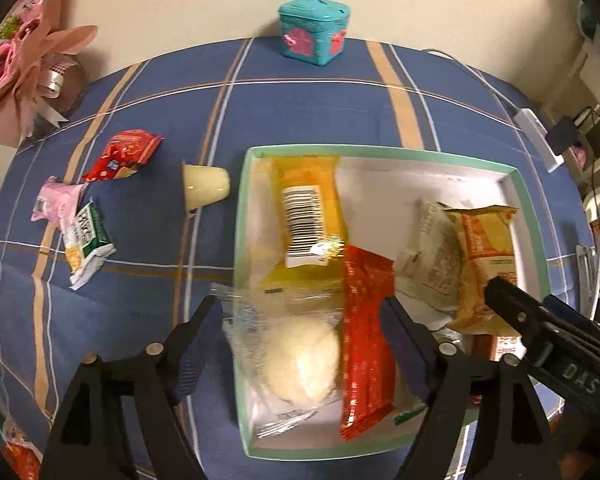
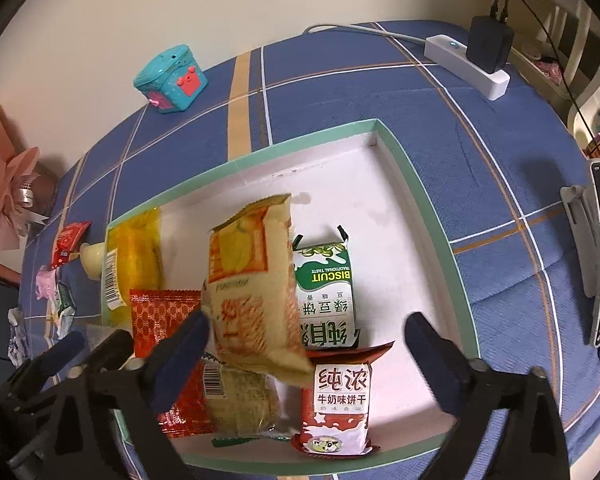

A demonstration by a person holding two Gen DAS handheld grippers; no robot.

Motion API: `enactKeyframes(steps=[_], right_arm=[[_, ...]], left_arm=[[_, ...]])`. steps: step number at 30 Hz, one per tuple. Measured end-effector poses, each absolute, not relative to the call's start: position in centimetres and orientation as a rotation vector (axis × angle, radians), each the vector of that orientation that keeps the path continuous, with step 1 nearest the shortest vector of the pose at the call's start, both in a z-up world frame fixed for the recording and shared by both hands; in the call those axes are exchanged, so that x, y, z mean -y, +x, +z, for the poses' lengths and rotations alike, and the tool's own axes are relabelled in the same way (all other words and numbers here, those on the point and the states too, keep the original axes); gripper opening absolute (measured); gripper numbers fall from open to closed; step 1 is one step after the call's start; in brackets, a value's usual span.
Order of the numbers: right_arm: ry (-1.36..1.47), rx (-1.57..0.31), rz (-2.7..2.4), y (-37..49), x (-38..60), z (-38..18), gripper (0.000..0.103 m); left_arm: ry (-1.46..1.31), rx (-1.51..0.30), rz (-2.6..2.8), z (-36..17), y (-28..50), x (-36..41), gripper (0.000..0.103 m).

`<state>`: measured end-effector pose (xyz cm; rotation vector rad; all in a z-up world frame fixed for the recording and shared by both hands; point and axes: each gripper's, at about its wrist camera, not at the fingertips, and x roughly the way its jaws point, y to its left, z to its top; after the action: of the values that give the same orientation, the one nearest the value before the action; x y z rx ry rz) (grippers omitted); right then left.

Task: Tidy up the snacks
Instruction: 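Lift both open tools away from the tray toward the remaining snacks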

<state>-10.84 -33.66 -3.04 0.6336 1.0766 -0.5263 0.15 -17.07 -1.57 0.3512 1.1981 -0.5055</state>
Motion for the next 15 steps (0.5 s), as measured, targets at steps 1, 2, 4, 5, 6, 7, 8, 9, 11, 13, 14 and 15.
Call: enactKeyframes(steps=[1,2,4,5,6,7,8,9,11,13,14,15], right_arm=[[0.634,-1.073,-0.52,-10.9,33.5,-3.0,0.103],[0.633,-1.071,-0.516,-10.8,33.5,-2.9,0.103],[0.622,-1.068,-0.509,-10.6,33.2,-2.9,0.103],[0.616,-1.067,-0.508,-10.6,33.1,-2.9,0.103],[0.612,-1.066,-0.507,-10.5,33.1,-2.8,0.103],[0.606,-1.066,-0.51,-10.5,33.0,-2.8,0.103],[0.603,-1.066,-0.513,-10.5,33.0,-2.8,0.103],[0.601,-1.064,-0.517,-10.6,33.0,-2.8,0.103],[0.604,-1.058,-0.519,-10.6,33.1,-2.8,0.103],[0.604,-1.051,-0.521,-10.6,33.1,-2.7,0.103],[0.6,-1.049,-0.522,-10.6,33.1,-2.6,0.103],[0.596,-1.048,-0.522,-10.6,33.1,-2.6,0.103]], left_arm=[[0.353,-1.196,-0.497,-1.6,0.2,17.0,0.086],[0.356,-1.193,-0.486,-1.7,0.3,16.9,0.086],[0.36,-1.191,-0.472,-1.8,0.5,16.7,0.086],[0.362,-1.188,-0.462,-1.8,0.6,16.6,0.088],[0.365,-1.181,-0.446,-1.8,0.6,16.5,0.095],[0.367,-1.174,-0.431,-1.8,0.7,16.3,0.101],[0.368,-1.167,-0.415,-1.8,0.9,16.2,0.101],[0.367,-1.164,-0.406,-1.8,1.0,16.0,0.101],[0.36,-1.162,-0.385,-1.9,1.4,15.7,0.101],[0.354,-1.166,-0.359,-2.0,1.8,15.3,0.101],[0.35,-1.168,-0.348,-2.1,1.9,15.1,0.101],[0.345,-1.17,-0.339,-2.1,2.1,14.8,0.101]])
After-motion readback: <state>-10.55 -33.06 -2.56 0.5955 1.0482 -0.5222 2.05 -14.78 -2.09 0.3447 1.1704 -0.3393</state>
